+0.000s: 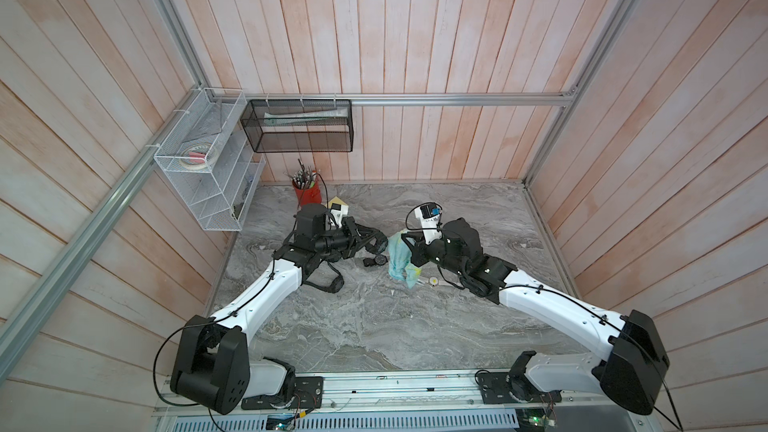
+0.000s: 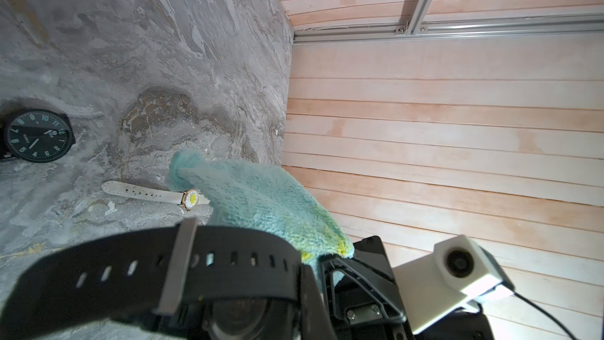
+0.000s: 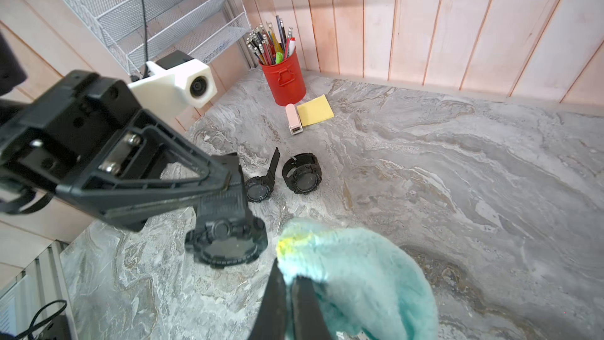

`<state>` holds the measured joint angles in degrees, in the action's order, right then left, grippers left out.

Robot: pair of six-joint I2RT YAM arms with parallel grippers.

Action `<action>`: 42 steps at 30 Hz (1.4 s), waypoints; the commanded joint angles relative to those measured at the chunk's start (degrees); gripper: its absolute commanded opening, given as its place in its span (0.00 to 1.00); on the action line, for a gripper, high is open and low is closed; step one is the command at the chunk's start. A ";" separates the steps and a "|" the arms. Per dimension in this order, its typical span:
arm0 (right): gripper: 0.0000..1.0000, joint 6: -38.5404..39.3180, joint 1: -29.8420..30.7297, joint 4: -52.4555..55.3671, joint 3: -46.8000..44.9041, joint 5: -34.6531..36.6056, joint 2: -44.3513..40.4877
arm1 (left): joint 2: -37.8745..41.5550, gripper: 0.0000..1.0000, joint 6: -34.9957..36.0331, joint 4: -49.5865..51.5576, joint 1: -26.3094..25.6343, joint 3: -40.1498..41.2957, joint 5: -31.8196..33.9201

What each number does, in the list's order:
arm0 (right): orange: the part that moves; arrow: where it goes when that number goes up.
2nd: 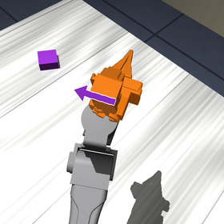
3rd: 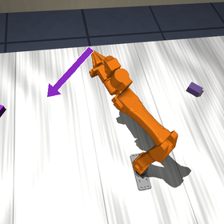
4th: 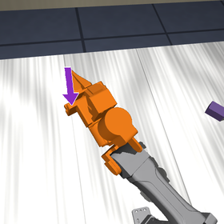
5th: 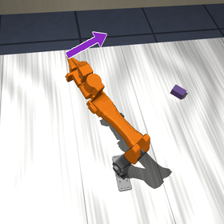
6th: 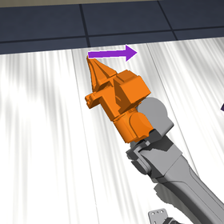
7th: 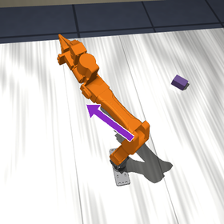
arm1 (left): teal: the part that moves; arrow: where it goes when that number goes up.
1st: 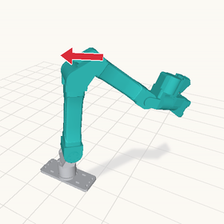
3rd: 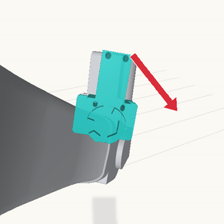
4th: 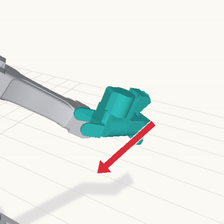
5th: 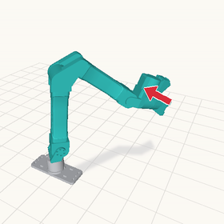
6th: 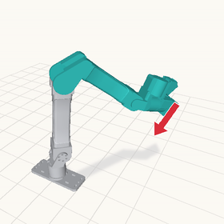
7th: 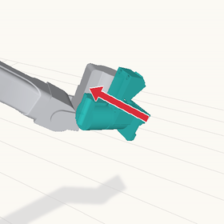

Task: Wipe the watch dial
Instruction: Wipe the dirt from the watch dial.

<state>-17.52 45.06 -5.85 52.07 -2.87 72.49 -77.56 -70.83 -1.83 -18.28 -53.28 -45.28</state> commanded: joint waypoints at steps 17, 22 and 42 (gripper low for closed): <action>0.00 8.44 2.04 -11.47 -0.21 -17.48 3.89 | -1.80 0.00 -5.63 -5.24 1.28 -1.07 -6.85; 0.00 8.31 2.46 -13.79 0.93 -18.58 6.64 | -2.15 0.00 -6.00 -5.46 0.47 -1.29 -6.18; 0.00 5.14 1.61 -12.13 1.53 -0.65 7.32 | -1.54 0.00 -7.40 -6.52 -1.31 -0.13 -6.08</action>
<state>-11.33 47.57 -16.23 52.01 -7.94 80.47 -79.50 -77.65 -7.75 -18.39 -53.28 -47.64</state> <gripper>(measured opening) 0.053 0.063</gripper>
